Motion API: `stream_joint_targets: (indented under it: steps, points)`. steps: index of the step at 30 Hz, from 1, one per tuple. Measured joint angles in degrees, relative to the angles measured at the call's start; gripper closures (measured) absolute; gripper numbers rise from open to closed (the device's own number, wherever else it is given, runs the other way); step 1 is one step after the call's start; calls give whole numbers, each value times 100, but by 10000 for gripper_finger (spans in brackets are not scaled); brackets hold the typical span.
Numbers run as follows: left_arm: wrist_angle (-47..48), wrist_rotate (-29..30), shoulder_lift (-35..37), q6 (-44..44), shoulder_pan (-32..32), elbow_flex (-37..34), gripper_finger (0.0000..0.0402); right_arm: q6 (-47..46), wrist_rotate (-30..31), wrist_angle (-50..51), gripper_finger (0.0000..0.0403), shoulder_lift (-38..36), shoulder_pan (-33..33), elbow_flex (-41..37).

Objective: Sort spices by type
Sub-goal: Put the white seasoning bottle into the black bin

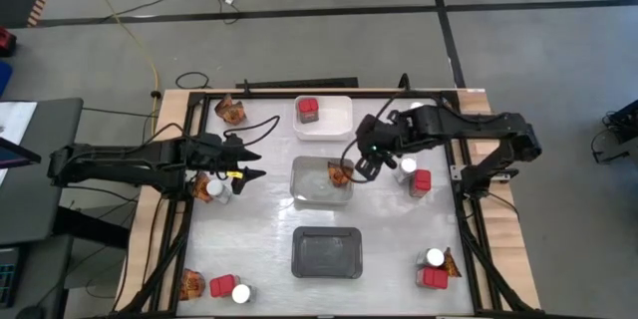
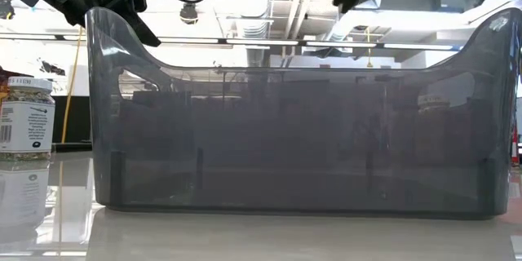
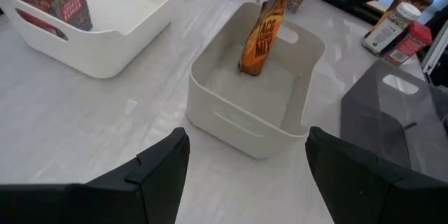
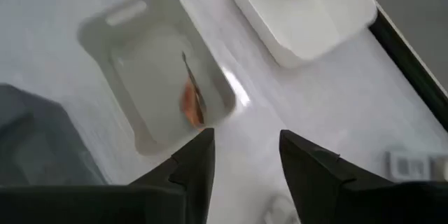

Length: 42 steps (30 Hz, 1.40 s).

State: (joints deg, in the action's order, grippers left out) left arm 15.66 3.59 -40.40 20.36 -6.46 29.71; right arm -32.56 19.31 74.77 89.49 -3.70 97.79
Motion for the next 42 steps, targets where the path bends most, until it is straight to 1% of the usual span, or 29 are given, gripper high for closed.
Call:
stream_joint_targets:
  steps: [3, 6, 9, 12, 17, 21, 26, 28, 32, 34, 37, 39, 42]
  points:
    - [-2, -5, 0, -12, 0, 0, 127, -356, 139, 127, 197, -4, -245, -144]
    - [-4, -6, 0, -15, 0, 0, 127, -749, 153, 197, 188, -2, -497, -388]
    - [-3, -3, 0, -75, 0, 0, 127, -1418, 205, 178, 186, -2, -746, -687]
    - [-2, 120, 0, -243, 0, 0, 124, -2031, 210, 181, 186, 2, -1012, -941]
    - [-2, 331, 0, -239, 1, 0, 94, -2712, 269, 224, 186, 4, -1483, -1186]
    - [-4, 335, 0, 31, 0, 0, 76, -3228, 671, 670, 186, 4, -1870, -1204]
    - [0, 293, 0, 96, 0, 0, 76, -3954, 983, 1462, 186, 1, -2298, -1204]
    - [-27, 270, 0, 264, 2, 0, 76, -4124, 1064, 1513, 186, -107, -2437, -1302]
    - [-88, 522, -22, 644, 2, 0, 77, -4334, 1284, 971, 186, -821, -2705, -2024]
    - [-89, 570, -22, 770, 2, 0, 77, -4451, 1442, 671, 186, -1256, -2837, -2483]
    - [-117, 597, -22, 1108, 2, 0, 77, -4390, 1501, 73, 186, -1920, -2949, -3118]
    - [-129, 609, -22, 1308, 2, 0, 77, -4104, 1550, -468, 186, -2363, -2973, -3527]
    - [-128, 774, -53, 1592, 58, 2, 77, -3313, 1554, -1568, 186, -2963, -2953, -4169]
